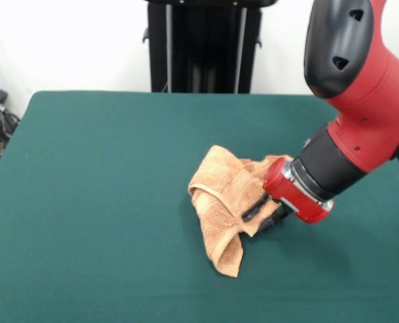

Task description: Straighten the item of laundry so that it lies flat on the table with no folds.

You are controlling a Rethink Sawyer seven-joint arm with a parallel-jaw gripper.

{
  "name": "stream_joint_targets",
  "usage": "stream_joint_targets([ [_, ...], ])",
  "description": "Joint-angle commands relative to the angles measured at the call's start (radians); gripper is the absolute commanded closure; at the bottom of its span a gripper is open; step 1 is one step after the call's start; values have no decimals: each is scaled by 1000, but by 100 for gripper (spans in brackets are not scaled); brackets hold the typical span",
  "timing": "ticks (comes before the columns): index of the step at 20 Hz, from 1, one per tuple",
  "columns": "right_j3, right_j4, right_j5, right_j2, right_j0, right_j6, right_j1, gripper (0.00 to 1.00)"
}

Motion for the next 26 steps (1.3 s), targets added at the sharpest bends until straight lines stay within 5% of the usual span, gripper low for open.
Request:
stream_joint_targets([
  [1,-14,-23,-33,46,-13,177,22,100],
  [17,2,-33,-19,70,-24,127,-8,100],
  [26,226,-72,-3,163,-57,-73,-337,100],
])
